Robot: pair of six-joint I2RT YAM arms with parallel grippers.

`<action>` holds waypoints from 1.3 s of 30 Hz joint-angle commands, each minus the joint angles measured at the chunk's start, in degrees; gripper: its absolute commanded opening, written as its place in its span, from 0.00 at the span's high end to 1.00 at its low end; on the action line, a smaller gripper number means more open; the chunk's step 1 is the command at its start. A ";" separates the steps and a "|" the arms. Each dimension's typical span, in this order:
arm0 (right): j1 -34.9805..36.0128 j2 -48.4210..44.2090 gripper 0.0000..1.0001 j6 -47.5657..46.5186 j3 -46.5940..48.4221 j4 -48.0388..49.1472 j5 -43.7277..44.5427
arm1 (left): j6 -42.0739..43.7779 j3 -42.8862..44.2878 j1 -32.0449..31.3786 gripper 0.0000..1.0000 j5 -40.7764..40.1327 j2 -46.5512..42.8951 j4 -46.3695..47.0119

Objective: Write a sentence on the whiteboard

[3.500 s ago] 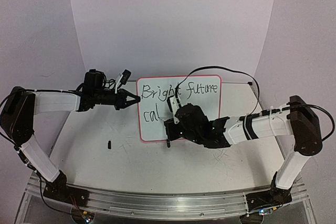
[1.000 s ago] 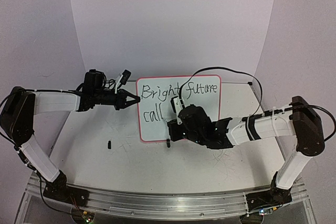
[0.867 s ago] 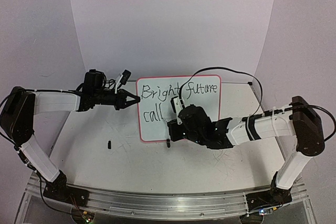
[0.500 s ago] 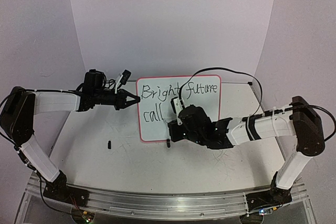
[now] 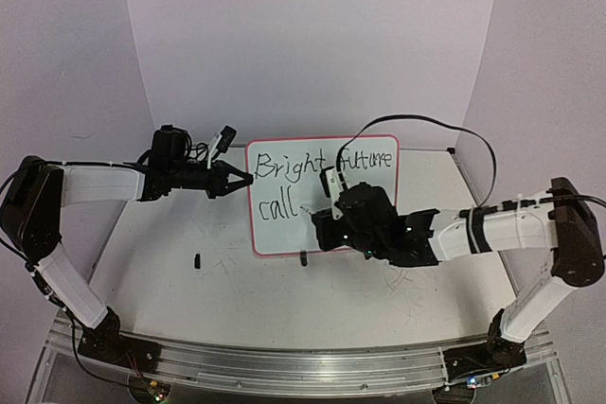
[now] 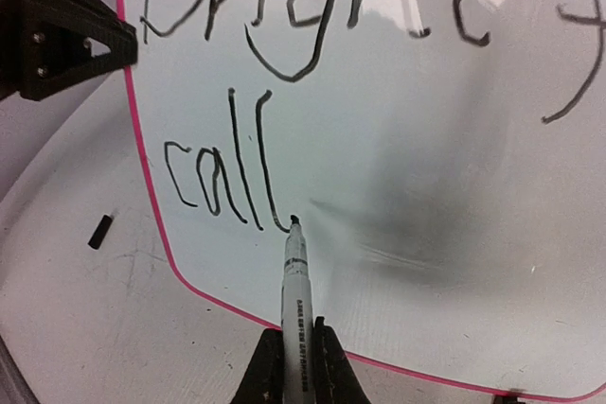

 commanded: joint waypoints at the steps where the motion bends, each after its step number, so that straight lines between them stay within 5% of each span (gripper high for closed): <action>1: 0.30 -11.64 1.00 -2.98 -4.98 7.06 -4.30 | 3.11 1.49 0.26 1.00 -2.08 -2.57 3.79; 39: 1.11 -3.57 1.00 -3.40 -2.25 7.65 -0.86 | 3.38 1.16 0.27 1.00 -2.58 -2.98 3.60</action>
